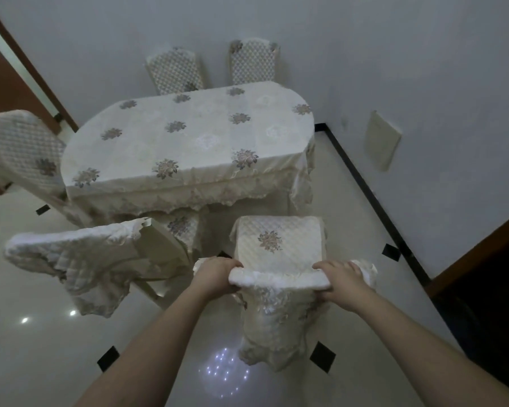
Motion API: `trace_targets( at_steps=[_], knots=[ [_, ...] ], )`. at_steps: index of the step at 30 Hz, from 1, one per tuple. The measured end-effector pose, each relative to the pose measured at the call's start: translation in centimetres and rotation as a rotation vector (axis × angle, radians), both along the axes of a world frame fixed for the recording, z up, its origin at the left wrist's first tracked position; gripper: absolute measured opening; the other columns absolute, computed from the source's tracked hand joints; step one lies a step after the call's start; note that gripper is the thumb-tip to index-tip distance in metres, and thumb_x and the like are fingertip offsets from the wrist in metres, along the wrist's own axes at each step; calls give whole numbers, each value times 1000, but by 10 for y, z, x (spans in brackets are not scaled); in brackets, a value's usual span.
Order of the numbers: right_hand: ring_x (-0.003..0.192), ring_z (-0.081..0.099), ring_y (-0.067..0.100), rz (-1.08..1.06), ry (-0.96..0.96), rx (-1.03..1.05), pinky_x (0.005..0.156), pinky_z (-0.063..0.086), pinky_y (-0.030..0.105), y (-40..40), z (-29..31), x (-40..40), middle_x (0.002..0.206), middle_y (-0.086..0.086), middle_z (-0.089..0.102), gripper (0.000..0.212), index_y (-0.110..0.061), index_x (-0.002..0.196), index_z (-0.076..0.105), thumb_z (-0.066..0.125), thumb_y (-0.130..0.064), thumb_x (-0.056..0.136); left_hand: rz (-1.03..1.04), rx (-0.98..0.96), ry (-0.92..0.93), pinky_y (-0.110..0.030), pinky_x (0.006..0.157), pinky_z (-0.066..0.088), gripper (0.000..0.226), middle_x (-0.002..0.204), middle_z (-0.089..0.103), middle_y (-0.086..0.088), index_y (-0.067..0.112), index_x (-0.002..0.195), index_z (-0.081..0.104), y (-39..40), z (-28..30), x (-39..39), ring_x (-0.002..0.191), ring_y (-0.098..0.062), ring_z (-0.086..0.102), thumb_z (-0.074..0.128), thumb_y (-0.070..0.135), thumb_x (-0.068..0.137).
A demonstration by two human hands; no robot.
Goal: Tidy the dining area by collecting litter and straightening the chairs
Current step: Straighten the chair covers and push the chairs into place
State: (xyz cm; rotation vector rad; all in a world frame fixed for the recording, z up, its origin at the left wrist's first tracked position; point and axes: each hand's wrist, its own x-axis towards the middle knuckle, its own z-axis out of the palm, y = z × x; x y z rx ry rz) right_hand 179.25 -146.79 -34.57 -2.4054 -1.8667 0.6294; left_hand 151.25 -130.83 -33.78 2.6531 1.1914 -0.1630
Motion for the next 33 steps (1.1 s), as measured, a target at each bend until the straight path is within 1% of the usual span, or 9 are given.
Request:
trace_targets(
  at_steps=[3,6,9,12,15,18,21,26,33],
  knots=[
    [120,46,14,28,-30,-8,100,28,32,6,3,1,129,-11,52,58,-40,125,51,73,-44,72,-15,16,17,-29,67,42,37,92,73,4,32,103,69,2,-6,-2,87,-19,66,65,48,71],
    [106,54,14,48,-102,26,85,34,28,7,4,-1,115,-12,61,44,-41,115,56,69,-30,75,-16,27,28,-30,61,39,27,85,72,3,28,91,68,1,-5,-3,81,-20,66,66,46,71],
    [91,57,14,35,-130,78,70,31,26,3,6,-3,103,-11,65,40,-41,108,58,61,-17,76,1,13,19,-31,63,43,19,83,70,2,27,86,66,-2,-4,-4,81,-21,64,66,40,73],
    [84,56,13,28,-115,78,65,32,26,3,8,-5,100,-10,65,39,-39,108,60,57,-14,78,-34,83,71,-30,60,40,19,81,69,3,26,88,66,-4,2,-7,79,-19,64,62,40,76],
    [80,54,12,54,-120,49,65,35,26,2,4,-9,100,-10,65,38,-40,108,60,57,-15,80,-75,134,129,-30,57,33,21,82,69,2,26,92,67,-8,5,-16,79,-19,64,60,40,78],
    [90,60,14,105,-128,37,70,41,27,2,-4,-18,104,-10,65,40,-40,113,59,59,-17,80,-106,165,149,-30,56,29,21,84,69,2,26,92,66,-13,4,-32,80,-19,64,59,42,80],
    [91,60,13,121,-111,40,71,41,26,7,-7,-28,105,-11,65,39,-42,112,59,59,-19,81,-102,165,139,-31,58,36,21,86,69,2,27,93,65,-16,5,-49,82,-20,65,56,42,81],
    [95,60,14,188,-137,63,72,37,25,25,-5,-49,108,-10,65,39,-41,115,60,58,-20,81,-55,160,130,-33,68,50,28,90,70,3,29,96,64,-15,1,-81,86,-21,66,51,48,79],
    [96,62,15,189,-127,55,79,44,27,56,-11,-79,108,-8,67,37,-37,113,62,62,-19,81,16,145,112,-30,65,46,32,94,70,4,35,105,65,2,3,-111,89,-21,66,56,50,79]
  ],
)
